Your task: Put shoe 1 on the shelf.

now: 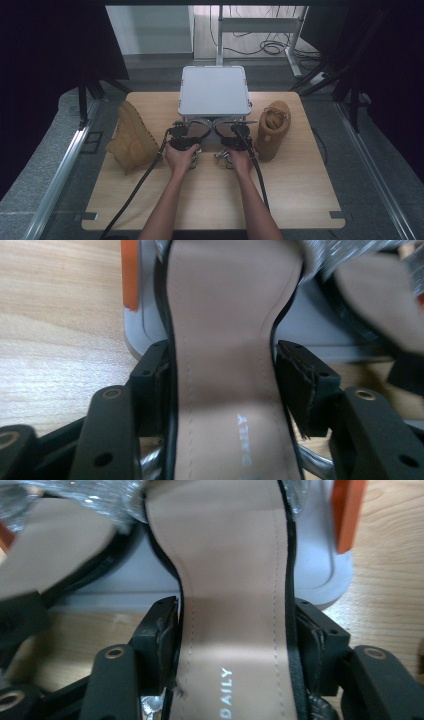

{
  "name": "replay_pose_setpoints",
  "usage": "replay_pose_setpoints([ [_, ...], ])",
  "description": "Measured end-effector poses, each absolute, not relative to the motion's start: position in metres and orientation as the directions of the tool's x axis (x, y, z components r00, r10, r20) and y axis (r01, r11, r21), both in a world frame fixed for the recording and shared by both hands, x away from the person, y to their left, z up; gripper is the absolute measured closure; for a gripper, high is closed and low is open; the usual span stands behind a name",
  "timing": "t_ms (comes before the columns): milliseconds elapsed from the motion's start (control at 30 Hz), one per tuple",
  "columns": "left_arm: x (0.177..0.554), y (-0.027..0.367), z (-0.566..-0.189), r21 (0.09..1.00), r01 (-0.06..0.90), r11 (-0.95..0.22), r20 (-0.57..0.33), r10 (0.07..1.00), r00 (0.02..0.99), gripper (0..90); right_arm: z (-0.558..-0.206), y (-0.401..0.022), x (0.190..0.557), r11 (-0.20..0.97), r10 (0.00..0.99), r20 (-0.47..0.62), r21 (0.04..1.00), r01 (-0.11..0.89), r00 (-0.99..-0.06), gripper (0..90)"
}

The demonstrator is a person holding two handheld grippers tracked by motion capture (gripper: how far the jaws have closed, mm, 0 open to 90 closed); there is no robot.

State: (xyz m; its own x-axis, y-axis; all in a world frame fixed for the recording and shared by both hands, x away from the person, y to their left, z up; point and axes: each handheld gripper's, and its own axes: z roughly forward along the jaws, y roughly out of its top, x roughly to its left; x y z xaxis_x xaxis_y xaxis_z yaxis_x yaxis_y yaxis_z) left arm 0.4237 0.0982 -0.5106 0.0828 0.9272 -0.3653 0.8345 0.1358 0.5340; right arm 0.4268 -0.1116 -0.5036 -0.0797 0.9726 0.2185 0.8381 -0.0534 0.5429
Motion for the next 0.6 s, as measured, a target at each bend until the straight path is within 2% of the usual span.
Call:
replay_pose_setpoints([
  [100,0.419,0.102,-0.499,0.582,0.802,0.133,-0.367,0.923,0.114,31.1,-0.509,-0.115,0.429,-0.057,0.963,0.255,0.512,0.857,-0.089,30.4],
  [200,0.412,0.107,-0.488,0.612,0.782,0.120,-0.368,0.918,0.147,28.6,-0.507,-0.116,0.422,-0.053,0.966,0.238,0.556,0.829,-0.097,24.0],
  [433,0.375,0.123,-0.472,0.681,0.729,0.064,-0.366,0.892,0.264,25.5,-0.492,-0.131,0.398,-0.044,0.946,0.270,0.654,0.755,-0.178,22.3],
  [600,0.351,0.137,-0.476,0.686,0.728,0.001,-0.354,0.874,0.332,24.9,-0.482,-0.149,0.366,0.000,0.922,0.263,0.735,0.678,-0.286,23.4],
])
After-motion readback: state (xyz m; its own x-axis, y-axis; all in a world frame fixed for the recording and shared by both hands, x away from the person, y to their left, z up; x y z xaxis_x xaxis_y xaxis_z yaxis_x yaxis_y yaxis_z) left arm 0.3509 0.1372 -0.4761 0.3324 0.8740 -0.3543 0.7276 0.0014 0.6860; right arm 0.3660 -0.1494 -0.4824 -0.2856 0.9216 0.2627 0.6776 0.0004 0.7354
